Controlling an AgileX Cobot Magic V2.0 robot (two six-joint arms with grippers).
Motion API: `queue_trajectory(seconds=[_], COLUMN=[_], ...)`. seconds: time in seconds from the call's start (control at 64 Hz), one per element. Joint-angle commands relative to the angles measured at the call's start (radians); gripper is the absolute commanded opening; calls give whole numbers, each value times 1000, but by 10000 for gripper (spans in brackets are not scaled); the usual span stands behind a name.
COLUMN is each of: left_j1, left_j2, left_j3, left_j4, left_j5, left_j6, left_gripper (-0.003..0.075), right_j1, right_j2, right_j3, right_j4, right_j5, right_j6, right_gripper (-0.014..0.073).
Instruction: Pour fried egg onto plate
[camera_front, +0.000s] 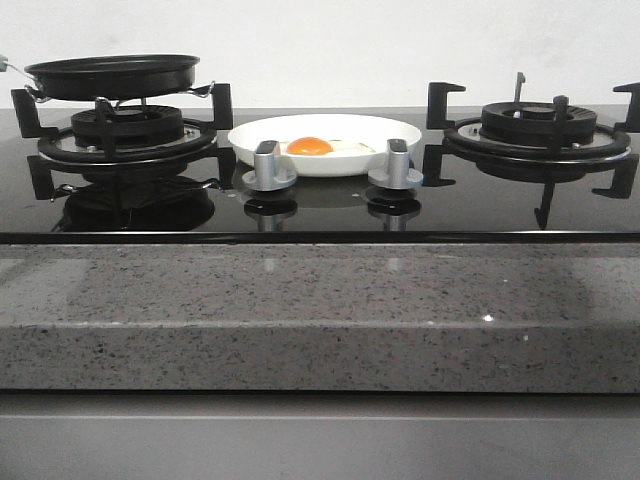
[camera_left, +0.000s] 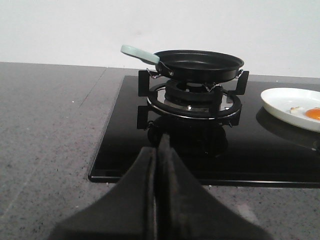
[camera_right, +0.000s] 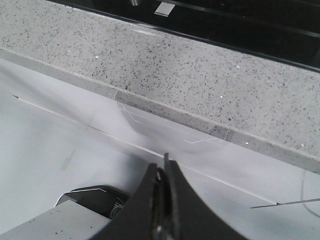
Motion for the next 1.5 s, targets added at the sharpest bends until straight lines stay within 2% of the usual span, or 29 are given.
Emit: queue_trajectory(seconds=[0.0,0.063,1.298,1.344,1.485], left_j1=[0,0,0,0,0], left_j2=[-20,-18,-18,-18,-18], left_j3=[26,50,47,47,47], left_j4=[-30,-30,-26,-26,-26], left_j5=[-175,-212,-199,-199,-199], left_j6=[-11,-11,-11,-11,-11], left_gripper=[-19,-19,-19,-19,-19], right_j1=[-1,-1,-1,-12,-82], right_j2=[8,8,-14,-33,-144], right_j3=[-25,-25,-15,3,180], right_j4=[4,4,-20,-52,-148], right_j5=[-52,-52,-56,-85,-410], right_j6=[-10,-10,-18,-21,-22], right_gripper=[-70,-70,-70,-70,-70])
